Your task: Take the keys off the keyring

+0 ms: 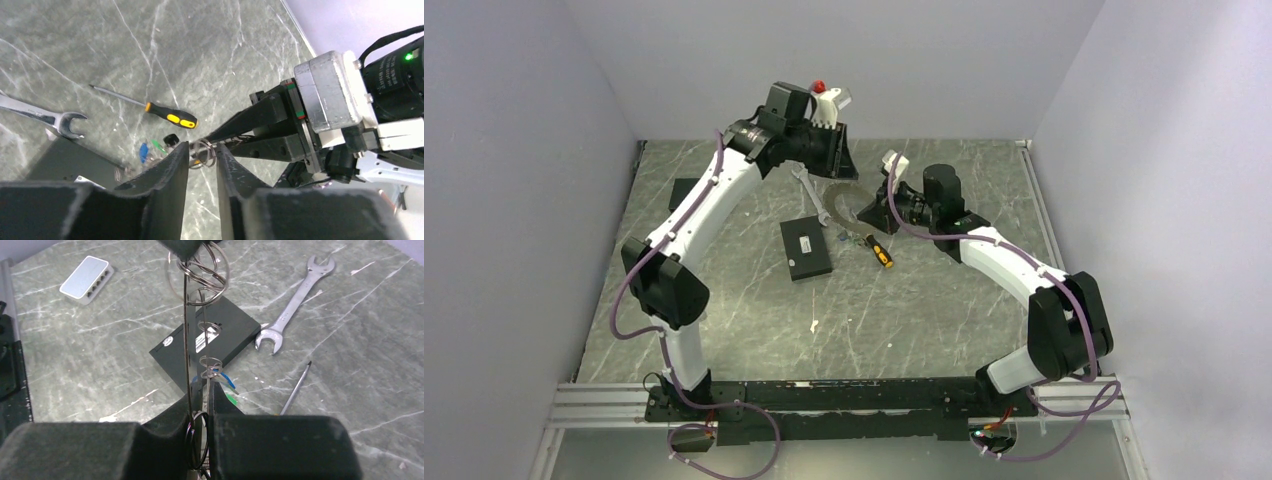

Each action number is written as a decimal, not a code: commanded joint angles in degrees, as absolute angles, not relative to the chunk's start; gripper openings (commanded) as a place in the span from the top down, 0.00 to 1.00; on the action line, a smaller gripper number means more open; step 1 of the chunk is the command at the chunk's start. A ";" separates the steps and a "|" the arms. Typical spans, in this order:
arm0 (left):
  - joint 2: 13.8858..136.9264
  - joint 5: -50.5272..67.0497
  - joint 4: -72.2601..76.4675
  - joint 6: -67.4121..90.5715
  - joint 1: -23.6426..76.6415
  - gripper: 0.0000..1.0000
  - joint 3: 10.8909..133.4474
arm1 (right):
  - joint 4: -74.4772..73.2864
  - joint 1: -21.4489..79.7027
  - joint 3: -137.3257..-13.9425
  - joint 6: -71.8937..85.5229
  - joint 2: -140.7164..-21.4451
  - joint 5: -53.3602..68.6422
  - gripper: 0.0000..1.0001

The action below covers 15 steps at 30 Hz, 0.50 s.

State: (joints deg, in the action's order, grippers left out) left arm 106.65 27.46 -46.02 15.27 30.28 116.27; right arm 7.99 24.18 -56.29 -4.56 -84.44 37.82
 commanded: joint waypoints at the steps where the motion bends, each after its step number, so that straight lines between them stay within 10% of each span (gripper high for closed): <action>1: 103.72 33.45 -39.99 16.85 26.93 0.49 116.40 | 9.25 23.56 -58.97 -0.21 -83.38 42.19 1.00; 8: 100.64 40.38 -38.42 11.99 22.91 0.01 113.66 | 10.56 21.42 -59.30 4.04 -81.70 45.75 1.00; 15: 94.74 51.31 -30.93 11.77 13.20 0.00 103.23 | 13.03 18.45 -59.68 10.22 -80.93 49.37 1.00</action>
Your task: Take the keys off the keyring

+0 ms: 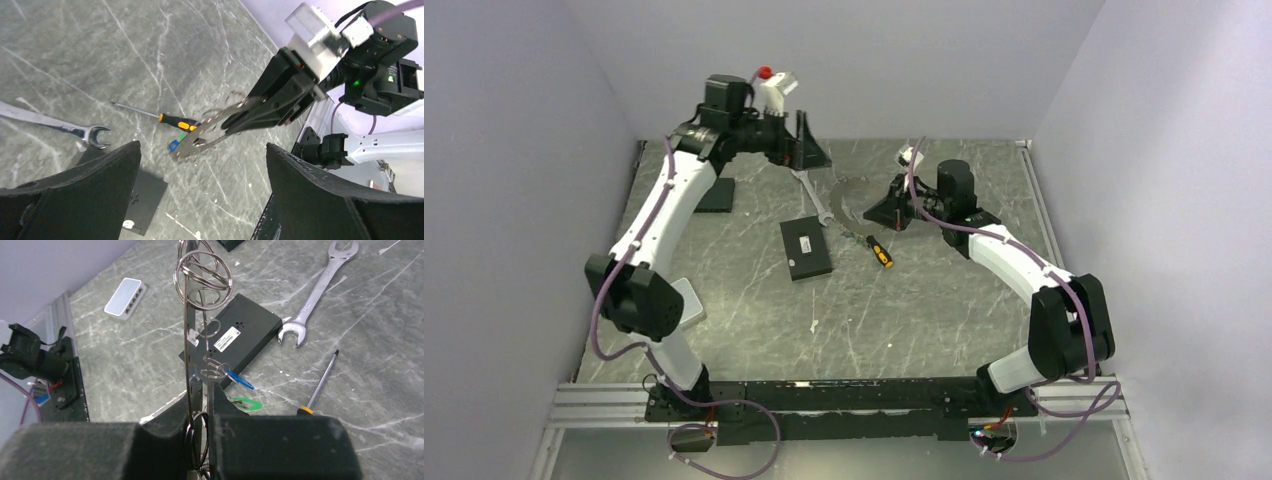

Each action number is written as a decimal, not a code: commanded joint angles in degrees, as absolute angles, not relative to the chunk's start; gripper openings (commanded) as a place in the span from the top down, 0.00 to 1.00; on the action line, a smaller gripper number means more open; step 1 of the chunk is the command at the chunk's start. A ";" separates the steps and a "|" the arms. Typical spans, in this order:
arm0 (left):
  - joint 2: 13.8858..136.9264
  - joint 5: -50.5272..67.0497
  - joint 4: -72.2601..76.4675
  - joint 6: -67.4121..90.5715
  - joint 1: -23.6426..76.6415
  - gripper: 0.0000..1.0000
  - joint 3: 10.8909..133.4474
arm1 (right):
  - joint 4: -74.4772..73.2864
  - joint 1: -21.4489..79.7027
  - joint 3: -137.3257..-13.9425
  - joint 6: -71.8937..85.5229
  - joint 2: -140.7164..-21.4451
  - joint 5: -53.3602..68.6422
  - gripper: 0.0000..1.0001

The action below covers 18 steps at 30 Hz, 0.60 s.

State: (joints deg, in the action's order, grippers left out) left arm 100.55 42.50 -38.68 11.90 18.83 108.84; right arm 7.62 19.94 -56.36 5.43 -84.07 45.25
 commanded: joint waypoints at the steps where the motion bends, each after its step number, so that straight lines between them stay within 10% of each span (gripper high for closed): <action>1: 93.81 52.19 -29.00 12.00 11.83 0.01 100.44 | 13.32 18.01 -59.63 10.91 -80.77 49.80 1.00; 18: 89.82 71.05 30.28 24.73 7.65 0.01 58.01 | 11.34 15.91 -62.30 13.01 -79.33 55.66 1.00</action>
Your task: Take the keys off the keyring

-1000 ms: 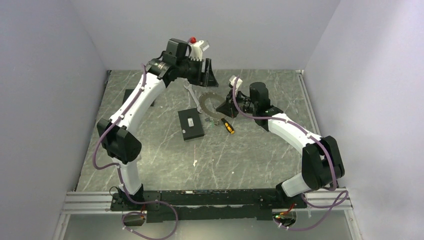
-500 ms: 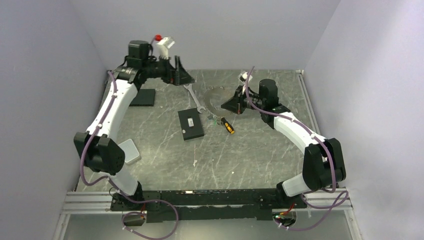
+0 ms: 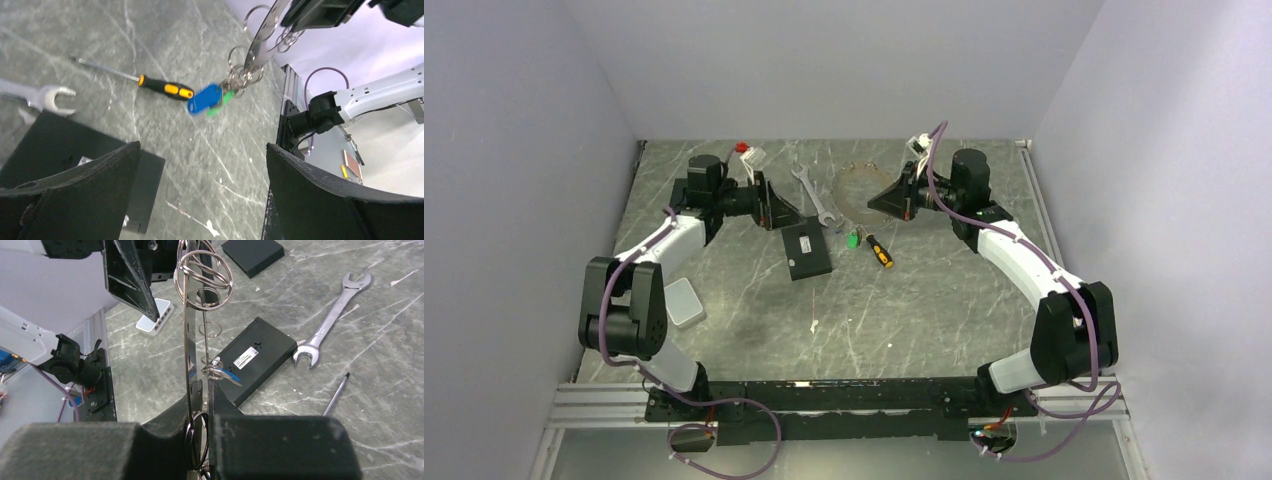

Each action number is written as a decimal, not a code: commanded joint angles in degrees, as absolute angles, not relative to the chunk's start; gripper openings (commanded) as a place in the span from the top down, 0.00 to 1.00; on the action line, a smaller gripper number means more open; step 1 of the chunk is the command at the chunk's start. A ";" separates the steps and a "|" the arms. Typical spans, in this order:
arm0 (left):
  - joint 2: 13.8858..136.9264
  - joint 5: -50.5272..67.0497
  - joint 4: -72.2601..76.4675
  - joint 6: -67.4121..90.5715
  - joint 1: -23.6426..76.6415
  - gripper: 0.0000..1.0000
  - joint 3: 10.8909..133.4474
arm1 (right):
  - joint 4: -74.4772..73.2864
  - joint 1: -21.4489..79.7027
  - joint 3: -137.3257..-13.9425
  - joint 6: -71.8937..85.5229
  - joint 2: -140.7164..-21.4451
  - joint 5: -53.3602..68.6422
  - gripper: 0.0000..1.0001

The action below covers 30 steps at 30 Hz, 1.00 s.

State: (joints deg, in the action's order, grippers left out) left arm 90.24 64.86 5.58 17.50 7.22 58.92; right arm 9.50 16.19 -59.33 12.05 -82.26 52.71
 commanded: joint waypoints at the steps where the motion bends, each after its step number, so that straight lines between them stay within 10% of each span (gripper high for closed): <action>1: 90.35 71.21 32.01 24.81 8.14 0.01 57.44 | 11.45 15.86 -62.31 13.36 -79.31 55.90 1.00; 15: 96.07 67.62 43.04 16.02 16.44 0.12 52.93 | 13.35 15.91 -63.32 17.14 -80.66 58.05 1.00; 30: 98.91 63.29 44.04 9.14 21.24 0.46 52.73 | 14.57 15.93 -63.48 18.63 -80.97 58.54 1.00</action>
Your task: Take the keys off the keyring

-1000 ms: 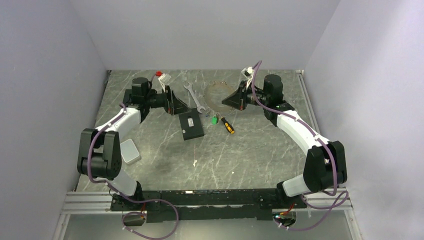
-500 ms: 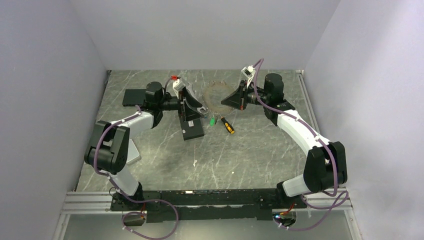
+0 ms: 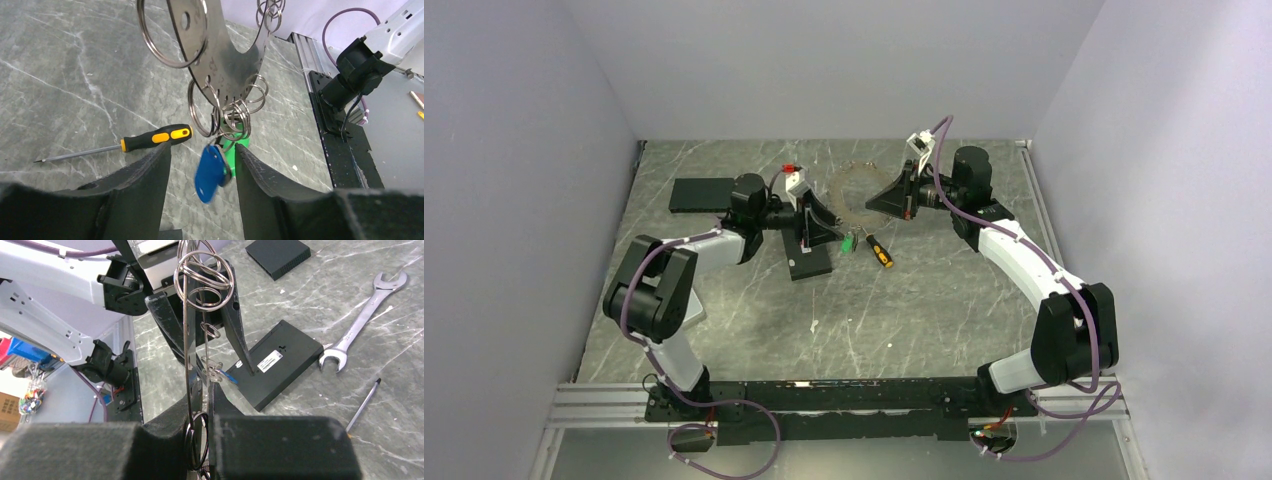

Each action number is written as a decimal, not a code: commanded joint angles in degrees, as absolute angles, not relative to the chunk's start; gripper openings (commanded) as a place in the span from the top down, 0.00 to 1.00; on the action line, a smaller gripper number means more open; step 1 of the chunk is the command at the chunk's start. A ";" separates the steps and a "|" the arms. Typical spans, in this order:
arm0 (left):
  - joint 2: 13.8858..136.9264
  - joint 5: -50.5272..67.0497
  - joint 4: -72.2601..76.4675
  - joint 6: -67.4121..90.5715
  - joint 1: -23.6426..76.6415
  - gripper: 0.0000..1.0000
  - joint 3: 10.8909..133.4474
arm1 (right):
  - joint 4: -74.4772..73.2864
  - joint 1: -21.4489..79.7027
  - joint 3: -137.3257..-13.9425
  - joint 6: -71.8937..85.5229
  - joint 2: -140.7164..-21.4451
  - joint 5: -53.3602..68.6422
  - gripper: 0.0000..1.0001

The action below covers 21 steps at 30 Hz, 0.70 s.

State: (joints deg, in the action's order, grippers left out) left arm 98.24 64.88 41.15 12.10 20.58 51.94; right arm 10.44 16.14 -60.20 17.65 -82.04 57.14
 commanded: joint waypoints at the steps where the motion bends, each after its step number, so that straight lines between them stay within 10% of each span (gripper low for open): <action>1: 99.02 63.28 44.22 9.20 21.31 0.48 52.78 | 14.70 15.94 -63.39 18.75 -80.88 58.58 1.00; 17: 99.48 64.18 43.81 9.36 22.41 0.61 53.85 | 15.39 15.91 -63.22 19.48 -80.78 58.71 1.00; 21: 99.82 64.45 43.69 9.41 22.67 0.80 54.13 | 15.45 15.89 -63.35 19.60 -80.86 58.71 1.00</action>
State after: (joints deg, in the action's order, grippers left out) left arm 99.26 63.59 41.34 10.15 22.17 52.01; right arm 10.96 16.14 -60.20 18.68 -82.04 57.41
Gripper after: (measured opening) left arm 0.273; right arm 0.095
